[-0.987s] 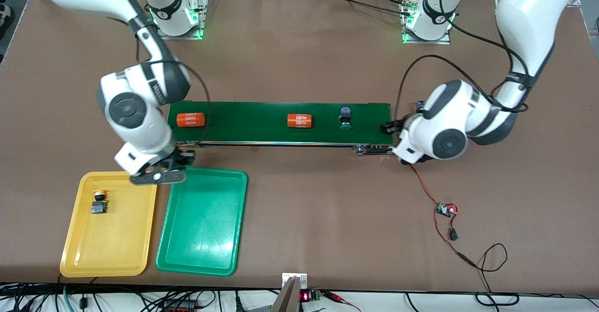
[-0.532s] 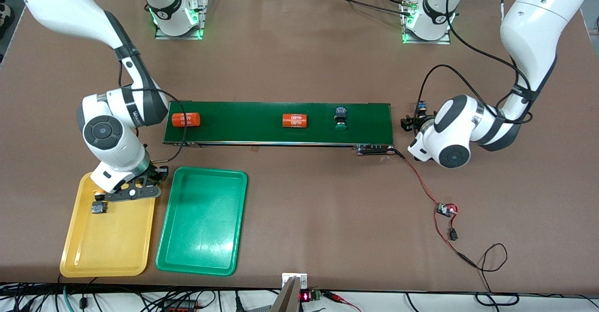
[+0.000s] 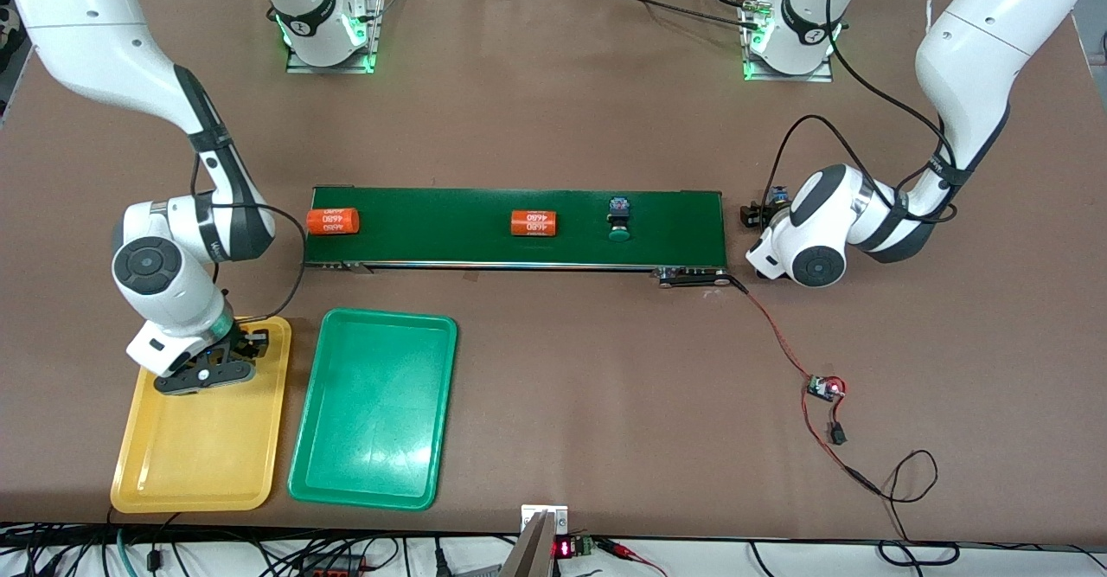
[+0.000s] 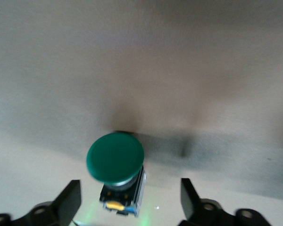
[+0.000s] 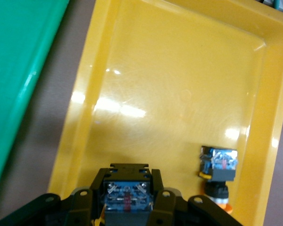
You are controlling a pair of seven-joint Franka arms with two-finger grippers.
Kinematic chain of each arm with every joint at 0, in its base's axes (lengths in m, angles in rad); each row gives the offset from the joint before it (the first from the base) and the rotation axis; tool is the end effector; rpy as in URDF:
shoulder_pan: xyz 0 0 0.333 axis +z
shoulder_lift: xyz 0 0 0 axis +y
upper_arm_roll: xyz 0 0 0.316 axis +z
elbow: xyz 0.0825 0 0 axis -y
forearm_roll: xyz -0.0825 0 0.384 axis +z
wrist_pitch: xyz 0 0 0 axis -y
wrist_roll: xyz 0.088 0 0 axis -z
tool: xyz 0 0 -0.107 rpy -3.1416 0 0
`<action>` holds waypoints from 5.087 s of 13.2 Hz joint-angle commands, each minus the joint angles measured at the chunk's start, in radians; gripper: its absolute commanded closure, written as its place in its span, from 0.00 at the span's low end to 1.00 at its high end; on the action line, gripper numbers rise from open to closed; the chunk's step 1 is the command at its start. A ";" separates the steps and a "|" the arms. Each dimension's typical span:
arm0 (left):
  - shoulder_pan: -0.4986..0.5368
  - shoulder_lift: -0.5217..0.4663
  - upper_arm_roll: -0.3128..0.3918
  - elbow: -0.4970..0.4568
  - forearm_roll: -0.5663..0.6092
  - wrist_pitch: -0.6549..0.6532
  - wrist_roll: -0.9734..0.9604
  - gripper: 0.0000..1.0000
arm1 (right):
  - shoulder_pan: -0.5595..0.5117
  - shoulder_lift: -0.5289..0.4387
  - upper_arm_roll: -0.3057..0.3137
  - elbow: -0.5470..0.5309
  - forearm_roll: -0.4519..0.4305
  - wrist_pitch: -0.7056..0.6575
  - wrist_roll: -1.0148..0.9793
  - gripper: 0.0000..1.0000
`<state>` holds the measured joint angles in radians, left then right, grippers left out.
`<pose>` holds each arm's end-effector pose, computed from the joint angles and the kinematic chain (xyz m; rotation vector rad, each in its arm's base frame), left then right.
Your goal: Sort buttons by color to trays
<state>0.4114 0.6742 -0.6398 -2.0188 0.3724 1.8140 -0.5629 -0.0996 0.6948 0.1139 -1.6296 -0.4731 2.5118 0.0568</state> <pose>0.4961 -0.1033 0.1389 -2.7897 -0.0933 0.9898 0.7084 0.0025 0.2337 2.8616 0.4049 0.2970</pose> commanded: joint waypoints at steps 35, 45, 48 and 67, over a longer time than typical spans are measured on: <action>-0.068 -0.025 -0.173 0.631 -0.148 -0.265 -0.084 0.00 | 0.104 -0.570 0.165 -0.403 0.399 -0.349 0.190 0.00; -0.311 -0.398 0.454 0.530 -0.392 -0.230 0.564 0.00 | 0.130 -0.624 0.432 -0.472 0.404 -0.337 0.587 0.00; -0.382 -0.588 0.554 0.321 -0.406 -0.055 0.621 0.00 | 0.164 -0.588 0.469 -0.461 0.404 -0.315 0.664 0.00; -0.451 -0.696 0.578 0.310 -0.348 -0.110 0.621 0.00 | 0.328 -0.281 0.438 -0.314 0.156 -0.180 0.966 0.00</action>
<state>-0.0347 -0.0450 -0.0583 -1.7721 0.0038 1.7223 0.0428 0.2039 0.3836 0.5678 -1.9624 -0.2725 2.3127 0.9734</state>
